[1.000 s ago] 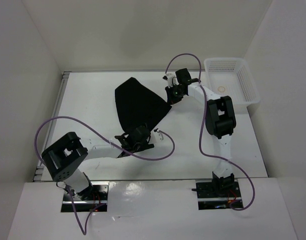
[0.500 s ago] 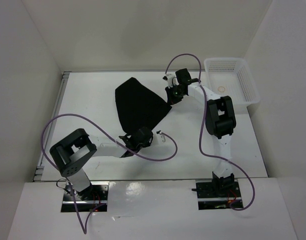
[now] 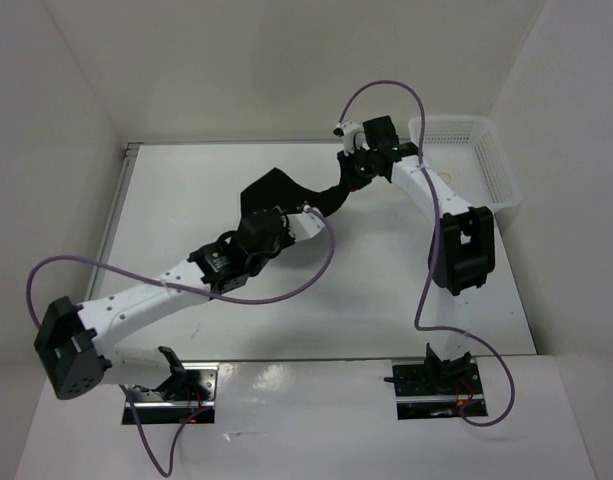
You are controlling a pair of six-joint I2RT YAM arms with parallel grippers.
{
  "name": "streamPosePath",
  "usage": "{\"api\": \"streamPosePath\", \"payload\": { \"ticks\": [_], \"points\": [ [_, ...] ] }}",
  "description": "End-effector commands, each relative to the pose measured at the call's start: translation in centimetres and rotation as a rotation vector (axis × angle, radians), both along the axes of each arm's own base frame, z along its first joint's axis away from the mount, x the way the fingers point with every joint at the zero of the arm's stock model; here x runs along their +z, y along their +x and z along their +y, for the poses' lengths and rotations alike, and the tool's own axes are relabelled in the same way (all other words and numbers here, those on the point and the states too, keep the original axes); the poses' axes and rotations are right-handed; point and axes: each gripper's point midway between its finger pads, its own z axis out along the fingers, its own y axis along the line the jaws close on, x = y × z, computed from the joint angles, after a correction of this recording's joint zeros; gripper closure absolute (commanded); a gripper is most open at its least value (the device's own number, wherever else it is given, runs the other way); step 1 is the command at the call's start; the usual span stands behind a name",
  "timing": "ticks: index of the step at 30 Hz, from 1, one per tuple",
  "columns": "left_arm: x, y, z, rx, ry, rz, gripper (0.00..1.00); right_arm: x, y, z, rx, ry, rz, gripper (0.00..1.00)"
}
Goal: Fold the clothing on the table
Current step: Flatten the skirt out
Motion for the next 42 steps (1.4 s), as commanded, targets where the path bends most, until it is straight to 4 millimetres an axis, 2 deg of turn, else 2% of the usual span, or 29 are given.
{"api": "streamPosePath", "payload": {
  "ticks": [1,3,4,5,6,7,9,10,12,13,15,16,17,18,19,22,24,25,28,31,34,35,36,37,38,39,40,41,42],
  "points": [
    [3.9,-0.9,2.0,0.050,-0.043,-0.037,0.90,7.7,-1.5,0.1,0.019,0.052,-0.134,1.00],
    [5.6,-2.0,2.9,0.026,-0.053,-0.044,0.90,9.7,-2.2,0.1,0.028,0.070,-0.164,1.00],
    [6.1,-2.8,3.9,0.016,-0.043,-0.041,0.90,11.8,-3.1,0.0,0.036,0.087,-0.198,1.00],
    [6.8,-3.1,4.2,0.003,-0.057,-0.040,0.89,12.6,-3.7,-0.1,0.036,0.092,-0.213,1.00],
    [7.5,-3.7,4.0,-0.033,-0.077,-0.036,0.89,15.1,-4.9,-0.3,0.038,0.118,-0.259,1.00],
    [8.0,-4.2,5.2,-0.034,-0.078,-0.036,0.89,15.8,-5.6,-0.5,0.039,0.122,-0.274,1.00],
    [8.7,-5.2,5.5,-0.089,-0.105,-0.032,0.89,18.1,-7.4,-0.7,0.058,0.149,-0.312,1.00],
    [9.9,-6.1,6.1,-0.109,-0.122,-0.051,0.89,20.4,-9.0,-1.2,0.060,0.164,-0.366,1.00],
    [10.8,-6.9,6.8,-0.134,-0.150,-0.056,0.89,22.4,-10.9,-1.6,0.069,0.184,-0.415,1.00],
    [12.0,-8.0,6.8,-0.181,-0.176,-0.074,0.89,24.4,-12.6,-2.1,0.071,0.200,-0.474,1.00],
    [13.2,-8.9,7.0,-0.226,-0.212,-0.080,0.89,26.1,-14.3,-2.7,0.072,0.215,-0.530,1.00],
    [13.8,-9.6,7.4,-0.244,-0.225,-0.084,0.89,27.9,-16.1,-3.3,0.083,0.226,-0.590,1.00],
    [14.8,-10.0,7.8,-0.253,-0.243,-0.098,0.89,28.4,-16.8,-3.7,0.083,0.232,-0.606,1.00],
    [14.9,-10.9,7.6,-0.290,-0.266,-0.087,0.89,29.4,-17.8,-3.7,0.109,0.257,-0.633,1.00],
    [15.7,-11.2,7.6,-0.305,-0.283,-0.103,0.89,30.5,-18.7,-4.6,0.101,0.265,-0.670,1.00],
    [16.0,-11.7,7.6,-0.327,-0.309,-0.100,0.86,30.8,-19.0,-4.8,0.109,0.284,-0.660,1.00],
    [14.4,-11.4,7.3,-0.321,-0.301,-0.069,0.85,29.9,-18.0,-4.6,0.102,0.290,-0.636,1.00],
    [14.1,-11.2,7.2,-0.321,-0.301,-0.069,0.85,28.4,-16.7,-4.3,0.099,0.284,-0.596,1.00],
    [10.7,-10.0,6.2,-0.304,-0.277,0.018,0.85,25.4,-14.1,-3.7,0.087,0.277,-0.512,1.00],
    [8.3,-8.5,5.4,-0.274,-0.256,0.055,0.85,19.4,-10.0,-2.7,0.070,0.242,-0.357,1.00],
    [7.1,-7.8,5.1,-0.262,-0.243,0.071,0.85,16.4,-7.4,-1.8,0.053,0.195,-0.319,1.00],
    [6.3,-7.3,5.0,-0.243,-0.238,0.086,0.85,14.3,-6.0,-1.1,0.052,0.178,-0.278,1.00],
    [6.0,-7.1,5.1,-0.232,-0.229,0.092,0.85,13.0,-5.2,-1.0,0.044,0.166,-0.253,1.00],
    [5.2,-6.7,5.0,-0.221,-0.218,0.103,0.83,13.0,-4.4,-0.4,0.053,0.167,-0.253,1.00],
    [5.5,-6.6,4.9,-0.223,-0.224,0.093,0.83,10.1,-3.0,0.0,0.050,0.152,-0.193,1.00],
    [4.6,-6.6,4.8,-0.215,-0.220,0.117,0.82,9.1,-2.0,0.2,0.042,0.141,-0.176,1.00],
    [4.1,-6.6,4.9,-0.214,-0.216,0.125,0.82,9.5,-0.9,0.5,0.037,0.149,-0.181,1.00],
    [4.1,-6.5,5.0,-0.206,-0.213,0.122,0.81,8.6,-0.1,0.7,0.036,0.143,-0.161,1.00],
    [3.9,-6.4,4.9,-0.205,-0.208,0.130,0.81,5.6,0.9,1.4,0.037,0.121,-0.105,1.00]
  ]
}}
